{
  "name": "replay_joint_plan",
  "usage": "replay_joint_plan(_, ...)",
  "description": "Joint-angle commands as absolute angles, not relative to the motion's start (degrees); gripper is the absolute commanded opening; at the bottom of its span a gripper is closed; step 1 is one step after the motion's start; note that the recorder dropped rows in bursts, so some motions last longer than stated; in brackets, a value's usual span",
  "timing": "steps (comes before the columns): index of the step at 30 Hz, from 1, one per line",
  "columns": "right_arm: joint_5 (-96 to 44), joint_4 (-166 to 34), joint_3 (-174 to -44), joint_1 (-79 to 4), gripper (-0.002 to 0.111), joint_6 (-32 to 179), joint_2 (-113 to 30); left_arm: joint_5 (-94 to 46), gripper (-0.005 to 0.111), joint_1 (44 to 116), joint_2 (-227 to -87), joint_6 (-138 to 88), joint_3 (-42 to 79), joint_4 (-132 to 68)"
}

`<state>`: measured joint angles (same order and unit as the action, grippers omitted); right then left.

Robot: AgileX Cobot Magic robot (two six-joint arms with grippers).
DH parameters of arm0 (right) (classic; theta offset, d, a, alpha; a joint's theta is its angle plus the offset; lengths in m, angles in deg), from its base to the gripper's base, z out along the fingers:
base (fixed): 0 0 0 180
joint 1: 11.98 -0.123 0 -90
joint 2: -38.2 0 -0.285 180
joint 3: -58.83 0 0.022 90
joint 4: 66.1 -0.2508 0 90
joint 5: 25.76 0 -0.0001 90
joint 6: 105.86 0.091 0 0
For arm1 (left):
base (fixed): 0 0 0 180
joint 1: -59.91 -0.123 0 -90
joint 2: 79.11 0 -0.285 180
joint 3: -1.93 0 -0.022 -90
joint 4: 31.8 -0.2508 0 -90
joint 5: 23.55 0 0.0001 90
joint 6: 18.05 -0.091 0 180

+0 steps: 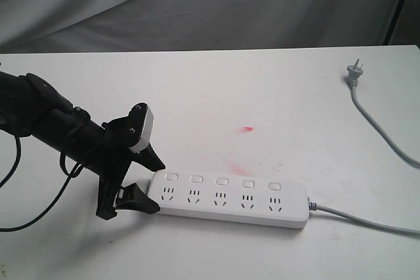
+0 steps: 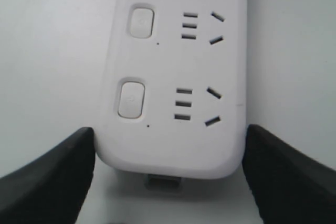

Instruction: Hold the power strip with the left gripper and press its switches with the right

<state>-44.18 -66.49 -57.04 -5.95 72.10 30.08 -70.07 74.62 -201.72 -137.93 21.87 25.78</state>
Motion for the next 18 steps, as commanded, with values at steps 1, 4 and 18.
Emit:
replay_joint_plan(1, -41.12, -65.27, -52.73, -6.14, 0.0, 72.14, 30.41, -69.81, 0.0, 74.86, -201.6, -137.98, 21.53, 26.43)
replay_joint_plan(4, -39.69, -64.49, -49.86, -6.14, 0.0, 72.04, 30.41, -69.81, 0.0, 74.86, -201.6, -137.98, 21.53, 26.43)
replay_joint_plan(18, -36.53, -64.1, -43.95, -6.14, 0.0, 72.7, 30.41, -69.81, 0.0, 74.86, -201.6, -137.98, 21.53, 26.43)
